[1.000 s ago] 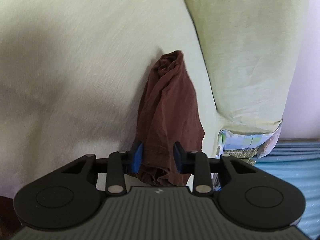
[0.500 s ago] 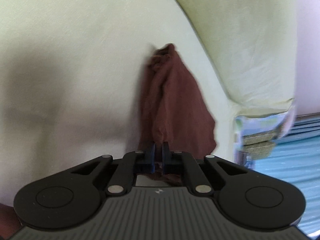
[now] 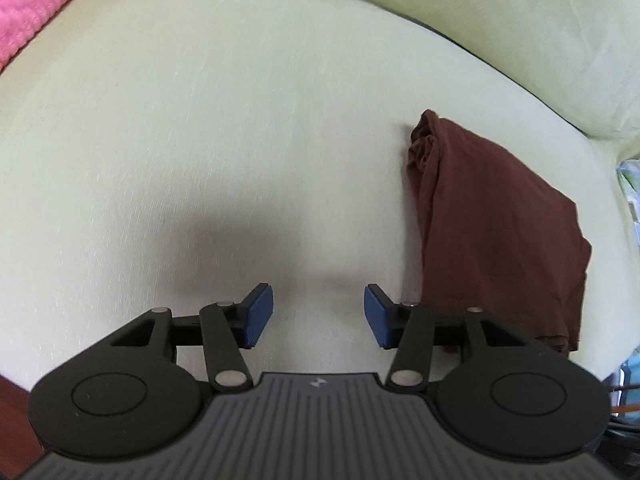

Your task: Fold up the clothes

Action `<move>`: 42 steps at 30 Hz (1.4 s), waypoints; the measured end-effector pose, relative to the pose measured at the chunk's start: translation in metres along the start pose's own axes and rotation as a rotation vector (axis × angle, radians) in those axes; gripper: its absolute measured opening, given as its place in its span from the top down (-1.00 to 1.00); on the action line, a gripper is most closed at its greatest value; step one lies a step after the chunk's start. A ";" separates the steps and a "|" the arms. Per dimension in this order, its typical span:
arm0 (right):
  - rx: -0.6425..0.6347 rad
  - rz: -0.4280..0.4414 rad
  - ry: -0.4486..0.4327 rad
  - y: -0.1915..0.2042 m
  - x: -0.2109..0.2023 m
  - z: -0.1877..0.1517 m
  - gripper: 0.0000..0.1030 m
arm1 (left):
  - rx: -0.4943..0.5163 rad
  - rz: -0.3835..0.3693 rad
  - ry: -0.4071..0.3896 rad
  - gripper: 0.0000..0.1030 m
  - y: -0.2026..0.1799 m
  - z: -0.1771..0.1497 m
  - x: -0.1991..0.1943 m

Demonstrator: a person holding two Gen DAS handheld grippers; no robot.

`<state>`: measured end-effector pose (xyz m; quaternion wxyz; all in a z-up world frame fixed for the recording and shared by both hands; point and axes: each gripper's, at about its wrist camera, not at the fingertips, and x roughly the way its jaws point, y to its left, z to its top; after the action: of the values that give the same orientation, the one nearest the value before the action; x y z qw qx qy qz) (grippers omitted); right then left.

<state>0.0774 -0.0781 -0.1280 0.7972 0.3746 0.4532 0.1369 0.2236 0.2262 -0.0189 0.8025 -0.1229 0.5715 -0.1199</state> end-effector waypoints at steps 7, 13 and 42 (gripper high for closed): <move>0.077 -0.102 -0.133 -0.005 0.032 -0.018 0.17 | -0.015 -0.045 0.033 -0.06 0.013 0.004 0.010; 0.141 -0.107 -0.249 -0.004 0.044 -0.021 0.06 | 0.029 -0.046 0.034 -0.06 0.013 0.013 0.014; 0.138 -0.168 -0.218 0.001 0.052 -0.017 0.94 | 0.173 0.099 0.031 -0.08 -0.005 0.035 0.011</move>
<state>0.0926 -0.0406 -0.1650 0.8225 0.4021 0.4022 -0.0032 0.2598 0.2201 -0.0159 0.8061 -0.0229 0.5767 -0.1308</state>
